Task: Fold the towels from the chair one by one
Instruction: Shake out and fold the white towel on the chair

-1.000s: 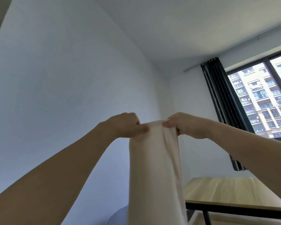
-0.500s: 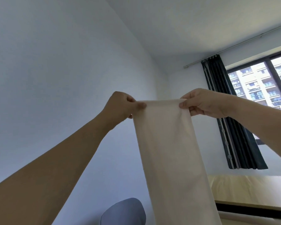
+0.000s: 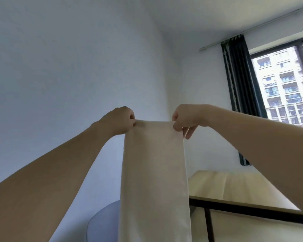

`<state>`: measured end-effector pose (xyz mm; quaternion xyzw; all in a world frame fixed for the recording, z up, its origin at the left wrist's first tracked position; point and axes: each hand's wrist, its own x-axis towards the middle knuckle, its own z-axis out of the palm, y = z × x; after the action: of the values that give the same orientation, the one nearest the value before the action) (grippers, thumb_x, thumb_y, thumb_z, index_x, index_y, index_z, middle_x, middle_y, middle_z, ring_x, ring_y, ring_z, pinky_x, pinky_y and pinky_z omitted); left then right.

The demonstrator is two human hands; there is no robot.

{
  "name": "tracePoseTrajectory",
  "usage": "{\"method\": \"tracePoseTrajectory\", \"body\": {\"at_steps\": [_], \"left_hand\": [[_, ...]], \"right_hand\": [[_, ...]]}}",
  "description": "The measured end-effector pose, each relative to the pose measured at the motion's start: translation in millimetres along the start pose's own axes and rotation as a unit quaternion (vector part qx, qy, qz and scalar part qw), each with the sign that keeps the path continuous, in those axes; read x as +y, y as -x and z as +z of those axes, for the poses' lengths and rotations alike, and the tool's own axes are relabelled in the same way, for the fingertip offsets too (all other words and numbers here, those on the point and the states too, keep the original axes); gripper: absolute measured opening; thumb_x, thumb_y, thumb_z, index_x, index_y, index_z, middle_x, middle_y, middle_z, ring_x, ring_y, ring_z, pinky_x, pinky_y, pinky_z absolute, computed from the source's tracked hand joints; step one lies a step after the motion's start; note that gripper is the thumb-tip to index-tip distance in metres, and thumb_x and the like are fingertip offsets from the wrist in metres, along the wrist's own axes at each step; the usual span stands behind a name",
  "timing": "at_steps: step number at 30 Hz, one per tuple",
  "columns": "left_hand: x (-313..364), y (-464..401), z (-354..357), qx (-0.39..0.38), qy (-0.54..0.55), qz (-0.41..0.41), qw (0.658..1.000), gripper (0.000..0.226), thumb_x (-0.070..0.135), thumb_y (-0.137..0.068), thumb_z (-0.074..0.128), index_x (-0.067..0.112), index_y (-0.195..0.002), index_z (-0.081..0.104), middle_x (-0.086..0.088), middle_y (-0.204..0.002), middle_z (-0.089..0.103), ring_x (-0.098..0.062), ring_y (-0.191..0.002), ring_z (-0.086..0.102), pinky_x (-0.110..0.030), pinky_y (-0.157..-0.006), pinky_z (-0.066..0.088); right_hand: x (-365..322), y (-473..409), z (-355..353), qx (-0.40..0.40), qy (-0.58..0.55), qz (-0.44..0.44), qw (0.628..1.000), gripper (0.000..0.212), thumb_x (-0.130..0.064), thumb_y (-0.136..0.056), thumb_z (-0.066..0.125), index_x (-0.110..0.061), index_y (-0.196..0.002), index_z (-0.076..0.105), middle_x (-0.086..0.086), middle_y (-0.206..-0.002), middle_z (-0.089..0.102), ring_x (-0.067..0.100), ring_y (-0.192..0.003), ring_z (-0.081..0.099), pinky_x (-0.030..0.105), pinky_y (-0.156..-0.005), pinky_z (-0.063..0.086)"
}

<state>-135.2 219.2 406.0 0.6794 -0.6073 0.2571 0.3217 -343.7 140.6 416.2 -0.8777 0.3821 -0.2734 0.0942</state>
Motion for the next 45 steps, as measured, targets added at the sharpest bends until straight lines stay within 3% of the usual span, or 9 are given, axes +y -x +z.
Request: {"method": "tracePoseTrajectory", "body": {"at_steps": [5, 11, 17, 22, 27, 33, 37, 41, 45], "left_hand": [[-17.5, -33.1, 83.7, 0.04, 0.011, -0.084, 0.996, 0.015, 0.002, -0.08, 0.046, 0.003, -0.093, 0.054, -0.012, -0.088, 0.06, -0.026, -0.072, 0.057, -0.036, -0.063, 0.049], [-9.2, -58.0, 87.4, 0.18, 0.166, -0.053, 0.968, 0.01, 0.008, -0.088, 0.041, 0.009, -0.095, 0.048, -0.002, -0.087, 0.054, -0.017, -0.07, 0.05, -0.027, -0.054, 0.038], [10.8, -32.2, 50.2, 0.178, 0.195, -0.005, 0.965, 0.015, 0.013, -0.09, 0.038, 0.007, -0.1, 0.048, -0.003, -0.087, 0.053, -0.018, -0.071, 0.046, -0.026, -0.053, 0.038], [19.9, 44.7, 51.6, 0.109, 0.183, -0.03, 0.977, 0.013, 0.018, -0.093, 0.037, 0.01, -0.094, 0.047, 0.001, -0.079, 0.05, -0.018, -0.069, 0.044, -0.028, -0.055, 0.037], [21.8, 143.2, 93.4, -0.05, 0.155, -0.13, 0.978, 0.016, 0.013, -0.092, 0.039, 0.012, -0.1, 0.052, -0.002, -0.094, 0.054, -0.023, -0.087, 0.049, -0.036, -0.082, 0.041], [18.9, 263.7, 168.3, -0.358, 0.204, -0.204, 0.888, 0.017, 0.005, -0.095, 0.04, 0.004, -0.095, 0.057, -0.01, -0.082, 0.053, -0.022, -0.068, 0.052, -0.03, -0.054, 0.047], [5.6, 316.5, 220.2, -0.504, 0.223, -0.265, 0.791, 0.02, 0.006, -0.096, 0.042, 0.005, -0.101, 0.061, -0.014, -0.095, 0.063, -0.024, -0.08, 0.063, -0.034, -0.064, 0.058], [-17.2, 319.6, 263.6, -0.528, 0.187, -0.26, 0.787, 0.022, 0.009, -0.095, 0.043, 0.012, -0.101, 0.064, -0.013, -0.107, 0.066, -0.028, -0.095, 0.067, -0.041, -0.076, 0.06], [-44.7, 279.8, 311.7, -0.443, 0.159, -0.25, 0.846, 0.02, 0.013, -0.095, 0.036, 0.014, -0.09, 0.056, -0.004, -0.089, 0.058, -0.019, -0.078, 0.057, -0.029, -0.06, 0.047]], "right_hand": [[25.6, -70.0, 65.4, 0.127, 0.127, 0.035, 0.983, 0.019, 0.009, -0.078, 0.048, -0.005, -0.065, 0.047, 0.01, -0.054, 0.056, 0.02, -0.049, 0.056, 0.027, -0.053, 0.048], [38.4, -98.9, 47.0, 0.32, -0.168, -0.001, 0.932, 0.019, -0.001, -0.075, 0.052, -0.009, -0.09, 0.059, 0.016, -0.096, 0.065, 0.03, -0.085, 0.06, 0.028, -0.061, 0.043], [32.3, -52.8, 24.8, 0.33, -0.223, -0.033, 0.917, 0.01, -0.012, -0.074, 0.055, -0.02, -0.074, 0.049, 0.011, -0.092, 0.066, 0.028, -0.082, 0.066, 0.027, -0.056, 0.045], [35.6, 20.3, 46.0, 0.182, -0.145, 0.025, 0.972, 0.006, -0.007, -0.077, 0.053, -0.009, -0.082, 0.051, 0.016, -0.078, 0.063, 0.025, -0.063, 0.058, 0.025, -0.049, 0.041], [54.2, 96.4, 103.0, -0.065, -0.102, 0.125, 0.985, 0.012, 0.002, -0.073, 0.05, -0.005, -0.083, 0.049, 0.015, -0.074, 0.05, 0.022, -0.048, 0.054, 0.022, -0.043, 0.038], [113.0, 165.3, 222.5, -0.332, -0.003, 0.233, 0.914, 0.03, 0.002, -0.084, 0.051, 0.001, -0.114, 0.051, 0.018, -0.093, 0.057, 0.021, -0.06, 0.055, 0.027, -0.053, 0.048], [148.1, 182.9, 292.4, -0.487, -0.001, 0.296, 0.822, 0.033, 0.002, -0.086, 0.054, 0.002, -0.119, 0.053, 0.013, -0.089, 0.057, 0.021, -0.065, 0.054, 0.028, -0.061, 0.051], [166.7, 165.8, 330.6, -0.517, -0.027, 0.3, 0.801, 0.032, -0.002, -0.09, 0.054, 0.0, -0.121, 0.054, 0.011, -0.087, 0.058, 0.02, -0.066, 0.055, 0.028, -0.061, 0.051], [184.9, 114.2, 352.8, -0.412, -0.069, 0.268, 0.868, 0.029, -0.005, -0.09, 0.056, 0.0, -0.118, 0.057, 0.01, -0.09, 0.062, 0.019, -0.071, 0.058, 0.026, -0.061, 0.052]]}}
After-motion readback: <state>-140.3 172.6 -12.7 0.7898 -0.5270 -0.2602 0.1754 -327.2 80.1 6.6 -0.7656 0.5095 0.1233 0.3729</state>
